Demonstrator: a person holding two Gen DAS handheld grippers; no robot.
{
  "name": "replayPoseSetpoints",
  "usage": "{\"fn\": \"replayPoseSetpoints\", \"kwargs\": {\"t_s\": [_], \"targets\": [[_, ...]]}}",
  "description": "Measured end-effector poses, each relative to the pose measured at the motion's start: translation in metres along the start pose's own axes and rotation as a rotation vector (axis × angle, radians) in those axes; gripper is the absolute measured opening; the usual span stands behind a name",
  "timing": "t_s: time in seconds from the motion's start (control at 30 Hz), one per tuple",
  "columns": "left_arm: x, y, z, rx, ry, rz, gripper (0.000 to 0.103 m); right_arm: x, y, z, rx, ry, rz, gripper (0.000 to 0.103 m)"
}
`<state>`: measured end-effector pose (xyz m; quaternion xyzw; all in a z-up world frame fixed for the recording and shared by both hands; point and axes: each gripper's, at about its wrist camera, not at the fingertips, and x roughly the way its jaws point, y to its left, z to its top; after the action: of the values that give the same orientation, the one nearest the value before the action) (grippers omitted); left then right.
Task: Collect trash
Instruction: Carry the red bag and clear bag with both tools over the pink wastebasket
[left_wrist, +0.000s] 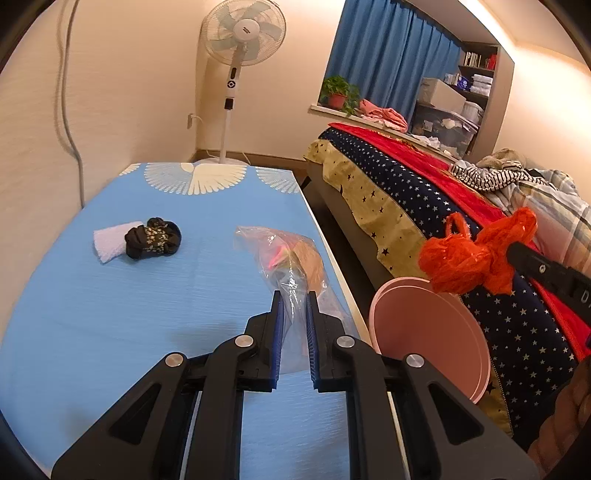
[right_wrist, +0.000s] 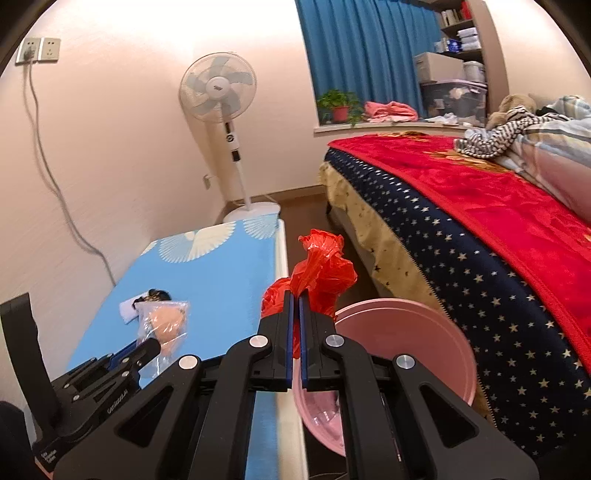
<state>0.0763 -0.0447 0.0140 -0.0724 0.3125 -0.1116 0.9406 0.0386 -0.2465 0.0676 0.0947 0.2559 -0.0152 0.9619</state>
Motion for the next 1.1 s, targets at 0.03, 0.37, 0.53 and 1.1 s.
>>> {"fn": "replayPoseSetpoints", "kwargs": {"t_s": [0.03, 0.37, 0.53, 1.1], "targets": [[0.001, -0.001, 0.000, 0.004, 0.001, -0.002, 0.012, 0.000, -0.001, 0.001, 0.001, -0.002, -0.007, 0.003], [0.020, -0.023, -0.001, 0.042, 0.015, -0.029, 0.012, 0.004, -0.024, 0.005, 0.047, -0.006, -0.063, 0.003], [0.030, -0.037, -0.002, 0.062, 0.026, -0.054, 0.012, 0.004, -0.041, 0.007, 0.081, -0.006, -0.106, 0.003], [0.061, -0.092, -0.013, 0.120, 0.073, -0.168, 0.012, 0.010, -0.077, 0.010, 0.124, 0.028, -0.215, 0.003]]}}
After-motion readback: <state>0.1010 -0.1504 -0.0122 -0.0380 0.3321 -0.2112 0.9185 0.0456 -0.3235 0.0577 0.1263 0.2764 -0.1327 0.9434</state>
